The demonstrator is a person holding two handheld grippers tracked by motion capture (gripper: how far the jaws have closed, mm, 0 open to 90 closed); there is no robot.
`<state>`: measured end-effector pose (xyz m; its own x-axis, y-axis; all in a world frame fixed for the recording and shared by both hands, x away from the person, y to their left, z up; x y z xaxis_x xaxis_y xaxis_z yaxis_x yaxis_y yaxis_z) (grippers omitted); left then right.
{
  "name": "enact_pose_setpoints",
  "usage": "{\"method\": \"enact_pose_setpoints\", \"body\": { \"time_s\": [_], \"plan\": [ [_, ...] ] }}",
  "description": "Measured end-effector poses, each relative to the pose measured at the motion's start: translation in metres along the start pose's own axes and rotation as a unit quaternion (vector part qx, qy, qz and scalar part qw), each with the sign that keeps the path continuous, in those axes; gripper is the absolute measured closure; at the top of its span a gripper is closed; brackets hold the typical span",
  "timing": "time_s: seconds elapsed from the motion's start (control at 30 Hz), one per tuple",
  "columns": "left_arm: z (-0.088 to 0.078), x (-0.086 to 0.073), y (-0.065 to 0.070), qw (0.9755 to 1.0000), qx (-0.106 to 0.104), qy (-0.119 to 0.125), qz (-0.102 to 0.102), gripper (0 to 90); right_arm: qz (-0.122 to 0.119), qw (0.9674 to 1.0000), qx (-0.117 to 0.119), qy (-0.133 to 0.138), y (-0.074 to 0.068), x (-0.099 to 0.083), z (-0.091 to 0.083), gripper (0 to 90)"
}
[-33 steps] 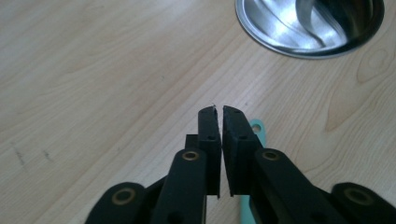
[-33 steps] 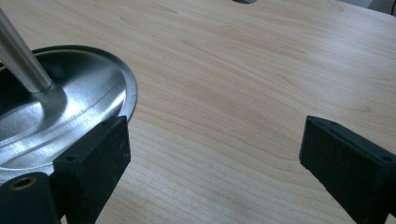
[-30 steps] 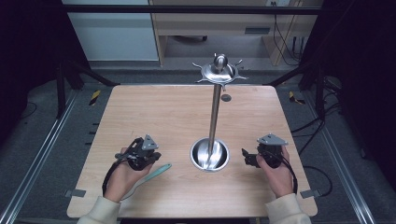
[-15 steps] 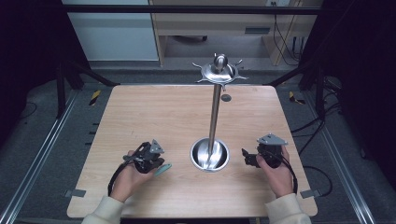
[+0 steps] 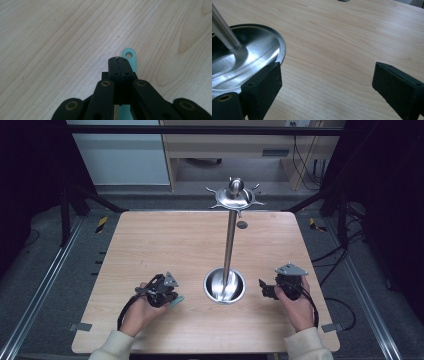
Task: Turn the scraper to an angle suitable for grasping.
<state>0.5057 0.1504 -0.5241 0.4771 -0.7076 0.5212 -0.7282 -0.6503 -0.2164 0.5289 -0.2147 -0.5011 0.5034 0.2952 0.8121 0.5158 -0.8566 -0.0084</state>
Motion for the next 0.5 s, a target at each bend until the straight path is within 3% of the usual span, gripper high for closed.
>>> {"method": "enact_pose_setpoints", "body": {
  "time_s": [0.27, 0.33, 0.5],
  "plan": [
    [-0.004, 0.0, 0.012, 0.9995, -0.017, -0.008, 0.027, 90.0, -0.001, 1.0, 0.001, -0.001, 0.0, 0.0, 0.0, 9.3],
    [-0.007, 0.0, 0.019, 0.9987, -0.024, -0.013, 0.044, 90.0, -0.001, 1.0, 0.002, 0.0, 0.0, 0.0, 0.0, 9.3],
    [-0.015, 0.007, 0.019, 0.9984, -0.019, -0.013, 0.051, 90.0, -0.002, 1.0, 0.001, -0.001, 0.0, 0.0, 0.001, 9.3]
  ]
}}
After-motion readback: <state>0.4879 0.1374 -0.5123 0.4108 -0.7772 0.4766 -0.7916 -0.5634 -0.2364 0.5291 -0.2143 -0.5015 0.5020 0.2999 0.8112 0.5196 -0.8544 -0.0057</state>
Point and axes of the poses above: each handheld gripper's, and its own axes: z roughly forward along the jaws, x roughly out of its top, y roughly to its right, the point moved 6 cm from there along z, roughly forward along the jaws, and after that the axes turned 9 degrees about x, right-handed, at the moved point
